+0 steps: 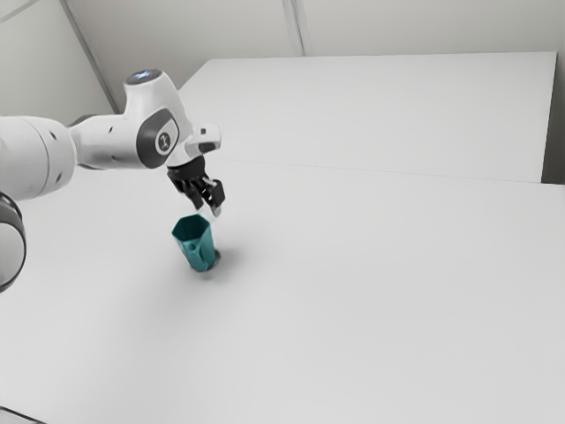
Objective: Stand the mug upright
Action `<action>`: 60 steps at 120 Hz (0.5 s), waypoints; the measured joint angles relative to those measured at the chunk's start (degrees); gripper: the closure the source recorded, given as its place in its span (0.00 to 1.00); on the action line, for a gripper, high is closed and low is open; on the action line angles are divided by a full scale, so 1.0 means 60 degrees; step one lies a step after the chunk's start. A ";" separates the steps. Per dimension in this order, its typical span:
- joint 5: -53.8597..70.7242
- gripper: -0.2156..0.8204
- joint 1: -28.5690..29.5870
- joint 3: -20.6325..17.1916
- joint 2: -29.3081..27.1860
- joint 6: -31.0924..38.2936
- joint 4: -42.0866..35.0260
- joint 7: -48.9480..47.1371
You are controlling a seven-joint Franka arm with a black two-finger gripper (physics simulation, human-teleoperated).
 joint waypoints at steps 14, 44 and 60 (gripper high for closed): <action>-0.0013 0.44 -0.0005 -0.0006 -0.0156 -0.0108 0.0024 -0.0101; -0.0034 0.28 0.0022 0.0064 -0.1297 -0.0732 0.0114 -0.0212; -0.0014 0.25 0.0055 0.0138 -0.1550 -0.1468 0.0974 -0.0145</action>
